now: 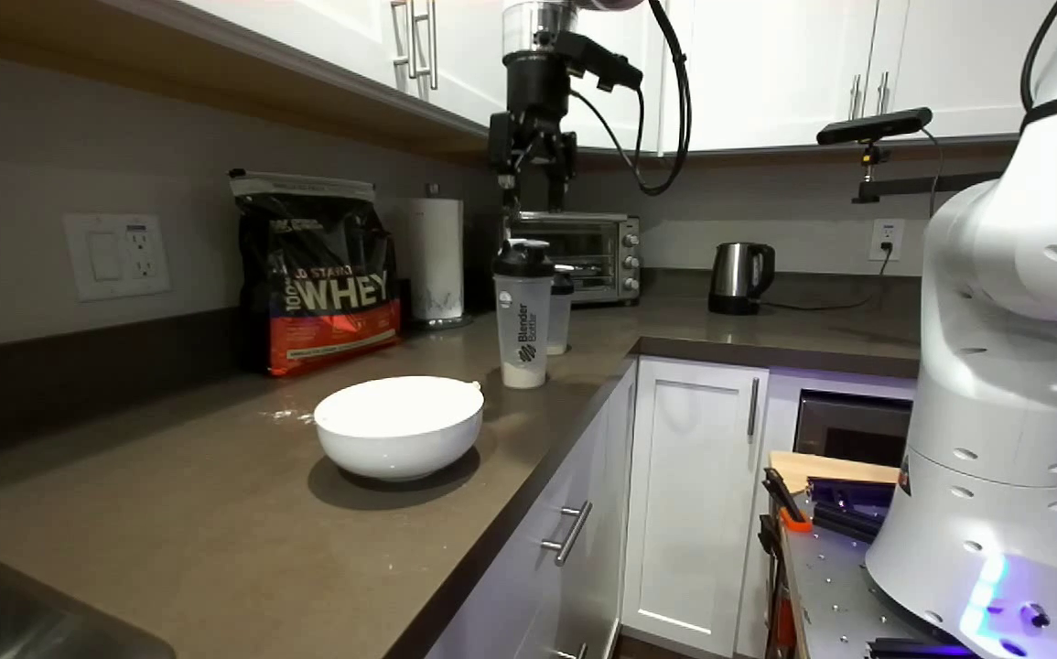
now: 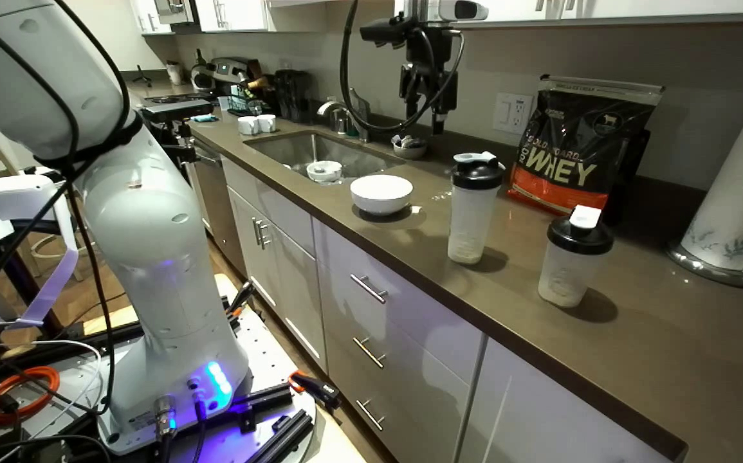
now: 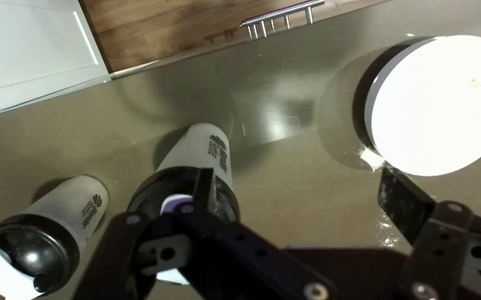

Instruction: Put the black lid on top of the bottle on the left

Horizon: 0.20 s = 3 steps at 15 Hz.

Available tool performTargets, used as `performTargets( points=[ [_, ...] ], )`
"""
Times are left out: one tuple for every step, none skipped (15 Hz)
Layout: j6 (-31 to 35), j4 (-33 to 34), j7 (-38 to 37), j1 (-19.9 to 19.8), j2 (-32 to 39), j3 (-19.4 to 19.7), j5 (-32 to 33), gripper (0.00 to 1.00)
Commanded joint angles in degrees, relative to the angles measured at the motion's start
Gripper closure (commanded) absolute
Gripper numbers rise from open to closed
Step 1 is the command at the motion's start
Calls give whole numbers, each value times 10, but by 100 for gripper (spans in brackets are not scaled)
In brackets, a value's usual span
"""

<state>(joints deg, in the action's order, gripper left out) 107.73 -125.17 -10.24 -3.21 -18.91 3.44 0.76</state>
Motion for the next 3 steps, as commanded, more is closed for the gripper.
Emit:
performTargets(
  points=[
    [-28,11,25,6,-6,-7,-14,0],
    [-30,11,25,8,-8,-9,-14,0],
    [-32,12,26,9,-7,-11,-14,0]
  ],
)
